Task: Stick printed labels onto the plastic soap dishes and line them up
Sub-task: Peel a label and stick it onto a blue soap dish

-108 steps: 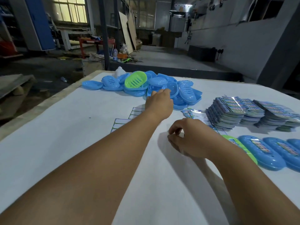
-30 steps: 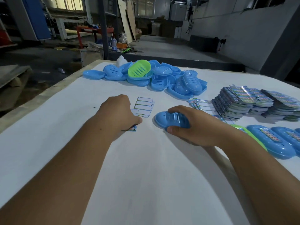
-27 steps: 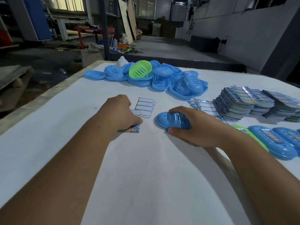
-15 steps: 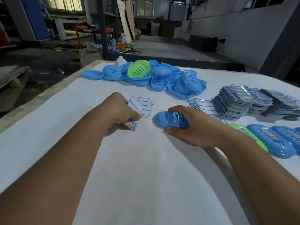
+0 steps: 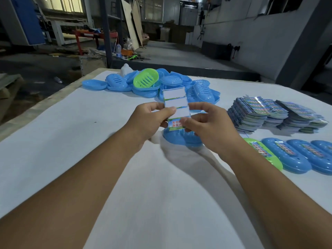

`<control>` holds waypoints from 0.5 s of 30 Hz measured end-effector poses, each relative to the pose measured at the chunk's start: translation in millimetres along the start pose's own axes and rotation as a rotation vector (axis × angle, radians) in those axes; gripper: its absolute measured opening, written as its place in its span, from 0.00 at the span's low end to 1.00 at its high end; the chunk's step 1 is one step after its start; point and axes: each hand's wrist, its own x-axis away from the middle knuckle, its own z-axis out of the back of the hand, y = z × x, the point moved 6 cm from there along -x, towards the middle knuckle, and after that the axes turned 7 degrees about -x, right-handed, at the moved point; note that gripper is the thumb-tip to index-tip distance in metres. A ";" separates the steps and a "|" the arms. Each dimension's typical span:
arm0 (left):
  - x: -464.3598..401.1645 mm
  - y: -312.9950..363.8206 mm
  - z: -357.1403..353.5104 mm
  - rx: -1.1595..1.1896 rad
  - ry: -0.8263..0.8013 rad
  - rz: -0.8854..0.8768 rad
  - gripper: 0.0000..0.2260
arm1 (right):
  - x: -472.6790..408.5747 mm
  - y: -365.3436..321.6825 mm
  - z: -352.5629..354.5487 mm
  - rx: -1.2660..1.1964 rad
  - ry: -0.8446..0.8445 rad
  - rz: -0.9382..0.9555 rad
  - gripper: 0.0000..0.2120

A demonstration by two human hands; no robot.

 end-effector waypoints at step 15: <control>-4.3 2.5 5.4 -0.084 0.024 -0.053 0.12 | -2.4 2.8 9.8 0.034 0.088 -0.034 0.17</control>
